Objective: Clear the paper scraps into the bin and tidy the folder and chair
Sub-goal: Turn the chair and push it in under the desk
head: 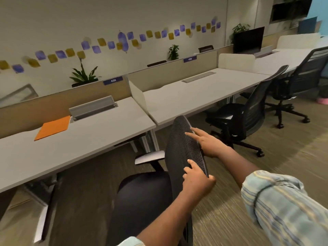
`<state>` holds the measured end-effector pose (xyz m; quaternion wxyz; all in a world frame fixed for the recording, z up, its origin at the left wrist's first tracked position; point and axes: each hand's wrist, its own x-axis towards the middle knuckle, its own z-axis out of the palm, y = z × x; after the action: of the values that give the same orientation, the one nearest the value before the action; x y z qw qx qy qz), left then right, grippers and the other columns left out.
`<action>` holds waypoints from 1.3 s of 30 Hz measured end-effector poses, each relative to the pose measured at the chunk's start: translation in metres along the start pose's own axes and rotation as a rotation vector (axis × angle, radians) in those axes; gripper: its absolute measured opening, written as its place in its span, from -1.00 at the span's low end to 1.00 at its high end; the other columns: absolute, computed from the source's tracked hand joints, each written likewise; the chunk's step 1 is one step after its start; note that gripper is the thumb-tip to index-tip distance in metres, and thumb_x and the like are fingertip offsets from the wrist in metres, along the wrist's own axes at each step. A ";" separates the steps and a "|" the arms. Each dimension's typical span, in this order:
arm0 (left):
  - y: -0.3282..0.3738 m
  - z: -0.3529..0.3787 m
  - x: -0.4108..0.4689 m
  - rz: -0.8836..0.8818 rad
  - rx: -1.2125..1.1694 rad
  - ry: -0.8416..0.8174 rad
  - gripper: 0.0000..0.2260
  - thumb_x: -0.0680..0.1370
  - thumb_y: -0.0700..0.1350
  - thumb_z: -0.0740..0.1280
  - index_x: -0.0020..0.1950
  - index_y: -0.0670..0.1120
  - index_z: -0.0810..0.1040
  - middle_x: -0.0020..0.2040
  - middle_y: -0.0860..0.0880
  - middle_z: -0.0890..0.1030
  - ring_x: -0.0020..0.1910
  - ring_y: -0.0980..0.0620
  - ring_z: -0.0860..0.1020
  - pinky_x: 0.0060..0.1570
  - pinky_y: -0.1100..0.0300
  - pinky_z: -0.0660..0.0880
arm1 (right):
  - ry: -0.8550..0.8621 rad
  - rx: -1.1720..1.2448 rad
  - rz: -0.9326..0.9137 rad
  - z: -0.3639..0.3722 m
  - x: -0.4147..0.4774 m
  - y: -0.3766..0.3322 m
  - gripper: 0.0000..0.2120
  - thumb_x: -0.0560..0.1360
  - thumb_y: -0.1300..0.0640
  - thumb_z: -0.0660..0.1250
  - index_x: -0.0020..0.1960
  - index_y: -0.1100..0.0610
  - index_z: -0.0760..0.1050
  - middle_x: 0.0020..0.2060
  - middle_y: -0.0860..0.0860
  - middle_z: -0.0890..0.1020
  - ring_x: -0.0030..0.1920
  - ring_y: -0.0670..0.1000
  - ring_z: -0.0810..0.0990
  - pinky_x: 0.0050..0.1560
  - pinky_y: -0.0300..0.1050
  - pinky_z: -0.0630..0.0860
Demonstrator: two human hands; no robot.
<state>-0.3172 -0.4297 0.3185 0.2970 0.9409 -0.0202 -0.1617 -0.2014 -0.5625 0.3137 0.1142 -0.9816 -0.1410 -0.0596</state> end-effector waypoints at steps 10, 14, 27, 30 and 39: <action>0.001 0.000 0.003 0.039 0.016 -0.002 -0.19 0.45 0.06 0.21 0.49 -0.19 -0.23 0.44 -0.30 0.13 0.37 -0.30 0.24 0.35 -0.16 0.30 | -0.213 -0.167 -0.109 0.004 0.023 0.005 -0.32 0.55 0.21 0.29 0.52 -0.15 0.04 0.57 0.00 -0.07 0.54 0.08 -0.21 0.51 0.22 -0.03; 0.002 -0.002 0.001 0.038 0.038 -0.023 -0.19 0.46 0.06 0.20 0.49 -0.19 -0.24 0.45 -0.30 0.12 0.38 -0.30 0.23 0.35 -0.16 0.30 | -0.209 -0.148 -0.103 0.005 0.021 0.004 -0.31 0.54 0.20 0.31 0.52 -0.15 0.06 0.57 0.00 -0.07 0.54 0.07 -0.21 0.51 0.22 0.01; -0.038 -0.023 -0.030 0.129 0.016 -0.077 -0.22 0.48 0.06 0.21 0.50 -0.13 -0.22 0.43 -0.25 0.14 0.37 -0.25 0.25 0.32 -0.14 0.34 | -0.232 -0.170 -0.130 0.009 0.007 -0.027 -0.32 0.51 0.13 0.35 0.50 -0.20 0.11 0.57 0.01 -0.05 0.53 0.16 -0.25 0.49 0.26 -0.18; -0.052 -0.028 -0.041 0.130 0.026 -0.066 -0.22 0.48 0.05 0.21 0.50 -0.12 -0.21 0.42 -0.24 0.17 0.36 -0.23 0.26 0.32 -0.14 0.35 | -0.248 -0.175 -0.184 0.012 0.005 -0.039 -0.29 0.47 0.12 0.40 0.48 -0.22 0.14 0.56 -0.04 -0.01 0.52 0.19 -0.26 0.48 0.27 -0.16; -0.100 -0.063 -0.060 0.088 0.064 -0.118 -0.25 0.53 0.03 0.22 0.51 -0.07 -0.24 0.47 -0.19 0.12 0.41 -0.20 0.22 0.37 -0.10 0.30 | -0.214 -0.111 -0.243 0.030 0.003 -0.092 -0.45 0.51 0.20 0.32 0.40 -0.21 0.31 0.51 -0.13 0.19 0.51 0.28 -0.24 0.42 0.46 -0.14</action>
<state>-0.3597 -0.3053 0.3280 0.2719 0.9369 -0.0840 -0.2029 -0.2224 -0.4690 0.3044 0.0361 -0.9629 -0.2664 0.0242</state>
